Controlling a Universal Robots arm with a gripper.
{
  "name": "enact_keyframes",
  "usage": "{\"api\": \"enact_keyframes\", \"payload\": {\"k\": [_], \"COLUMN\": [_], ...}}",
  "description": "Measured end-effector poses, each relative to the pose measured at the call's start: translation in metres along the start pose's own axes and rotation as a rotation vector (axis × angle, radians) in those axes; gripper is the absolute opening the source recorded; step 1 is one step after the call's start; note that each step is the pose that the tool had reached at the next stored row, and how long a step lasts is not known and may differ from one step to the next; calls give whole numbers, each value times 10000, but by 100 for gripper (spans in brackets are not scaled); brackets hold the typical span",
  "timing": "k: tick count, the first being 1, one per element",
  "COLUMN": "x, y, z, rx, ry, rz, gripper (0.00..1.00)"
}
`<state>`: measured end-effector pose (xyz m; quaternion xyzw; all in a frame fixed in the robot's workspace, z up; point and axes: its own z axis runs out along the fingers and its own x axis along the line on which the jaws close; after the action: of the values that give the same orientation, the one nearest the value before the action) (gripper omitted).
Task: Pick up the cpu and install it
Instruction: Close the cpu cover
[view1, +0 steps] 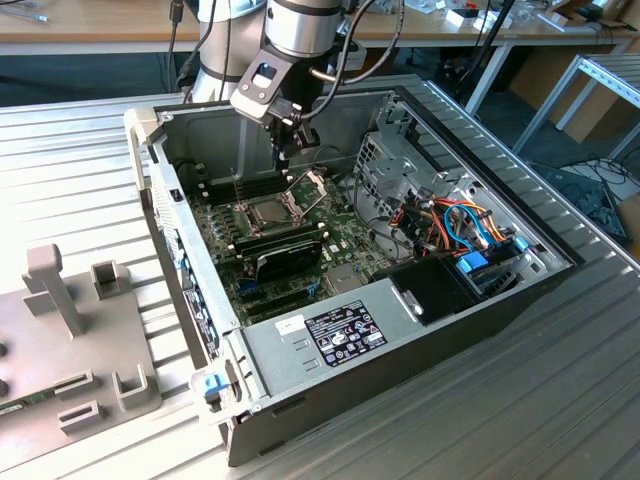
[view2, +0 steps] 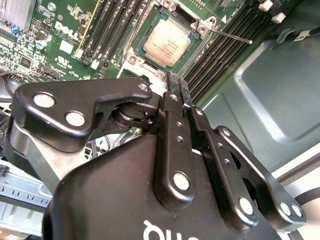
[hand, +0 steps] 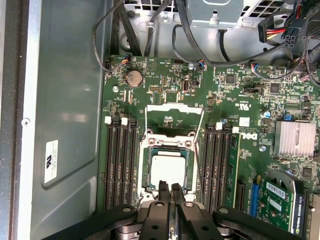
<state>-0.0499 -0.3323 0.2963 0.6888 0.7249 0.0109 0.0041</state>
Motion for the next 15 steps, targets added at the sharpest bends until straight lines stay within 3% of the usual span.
{"api": "enact_keyframes", "payload": {"k": [8, 10, 15], "x": [-6, -11, -19], "y": [112, 208, 358], "z": [2, 4, 7], "rx": [1, 0, 0], "ry": [-1, 0, -1], "rz": [1, 1, -1], "gripper": [16, 16, 16]}}
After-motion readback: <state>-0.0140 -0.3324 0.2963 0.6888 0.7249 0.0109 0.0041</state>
